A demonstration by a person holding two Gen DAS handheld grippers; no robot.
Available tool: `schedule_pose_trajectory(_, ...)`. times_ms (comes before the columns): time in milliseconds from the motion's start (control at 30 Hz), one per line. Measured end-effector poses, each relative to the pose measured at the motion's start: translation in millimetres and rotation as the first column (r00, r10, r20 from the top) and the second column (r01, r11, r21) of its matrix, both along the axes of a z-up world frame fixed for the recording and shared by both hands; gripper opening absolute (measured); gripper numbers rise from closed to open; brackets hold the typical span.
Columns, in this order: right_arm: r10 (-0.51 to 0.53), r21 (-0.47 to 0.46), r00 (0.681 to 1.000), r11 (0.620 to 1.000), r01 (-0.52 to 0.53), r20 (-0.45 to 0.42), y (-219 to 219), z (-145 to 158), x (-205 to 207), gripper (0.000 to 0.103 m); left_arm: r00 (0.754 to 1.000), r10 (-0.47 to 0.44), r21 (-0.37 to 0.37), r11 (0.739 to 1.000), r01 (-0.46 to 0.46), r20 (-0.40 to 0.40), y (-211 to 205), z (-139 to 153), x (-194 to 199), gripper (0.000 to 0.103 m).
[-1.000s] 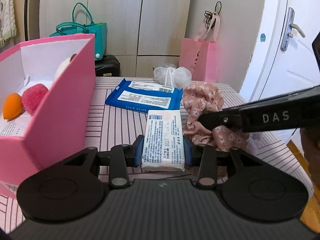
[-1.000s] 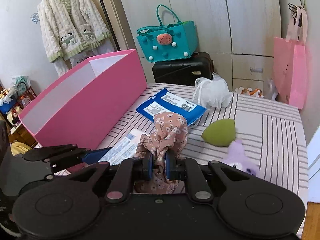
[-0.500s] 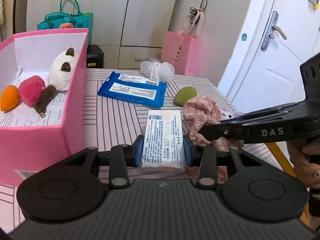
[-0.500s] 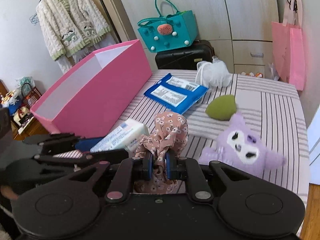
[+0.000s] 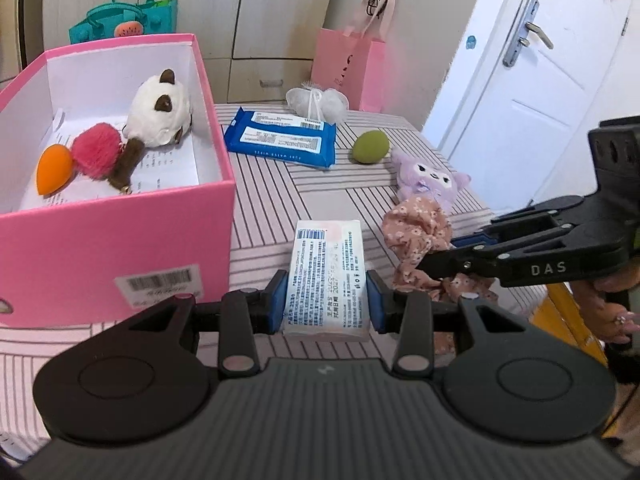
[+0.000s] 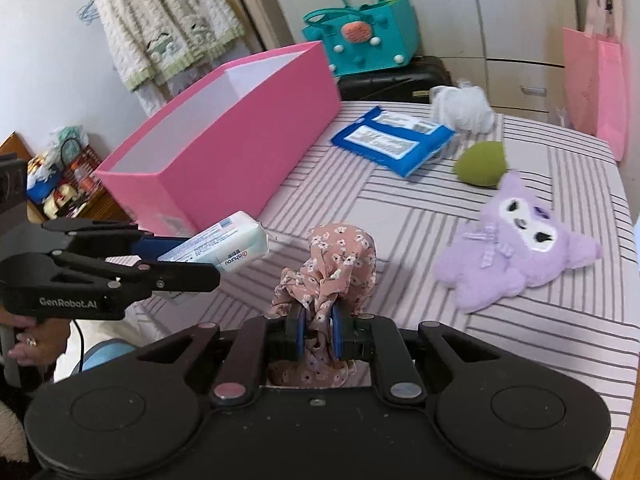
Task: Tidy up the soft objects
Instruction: 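Lift and carry the white packet and scrunchie toward the pink box with both tools, then lower the packet and scrunchie into the box and open both tools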
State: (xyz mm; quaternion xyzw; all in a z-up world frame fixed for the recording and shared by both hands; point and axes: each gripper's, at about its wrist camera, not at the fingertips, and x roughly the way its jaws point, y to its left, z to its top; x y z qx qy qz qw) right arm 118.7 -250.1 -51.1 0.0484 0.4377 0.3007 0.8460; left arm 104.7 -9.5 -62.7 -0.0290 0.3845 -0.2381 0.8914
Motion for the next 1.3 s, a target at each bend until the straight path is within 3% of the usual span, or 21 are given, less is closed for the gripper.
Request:
schedule_pose_trajectory(400, 0.136, 0.000, 0.989, 0.991, -0.136, -0.065, 36.6, 28.8, -15.7, 0.016, 0.997, -0.028, 0.056, 0.998, 0.032, -0.077, 39.4, 19.1, -17.5, 0.039)
schedule_pose_trajectory(800, 0.240, 0.082, 0.964, 0.969, -0.232, -0.112, 68.8, 56.6, -18.5, 0.016, 0.990, -0.052, -0.025, 0.998, 0.049, -0.135, 84.2, 49.0, -35.4, 0.039)
schedule_pose_trajectory(1067, 0.290, 0.055, 0.956, 0.956, -0.288, -0.041, 95.8, 86.6, -7.0, 0.016, 0.999, -0.052, 0.043, 0.998, 0.052, -0.013, 105.7, 93.5, -41.5, 0.039)
schedule_pose_trajectory(1300, 0.241, 0.015, 0.958, 0.969, -0.246, 0.154, 109.4, 108.2, 25.9, 0.016, 0.993, 0.005, 0.011, 1.000, -0.006, 0.114, 119.2, 103.2, -10.1, 0.039)
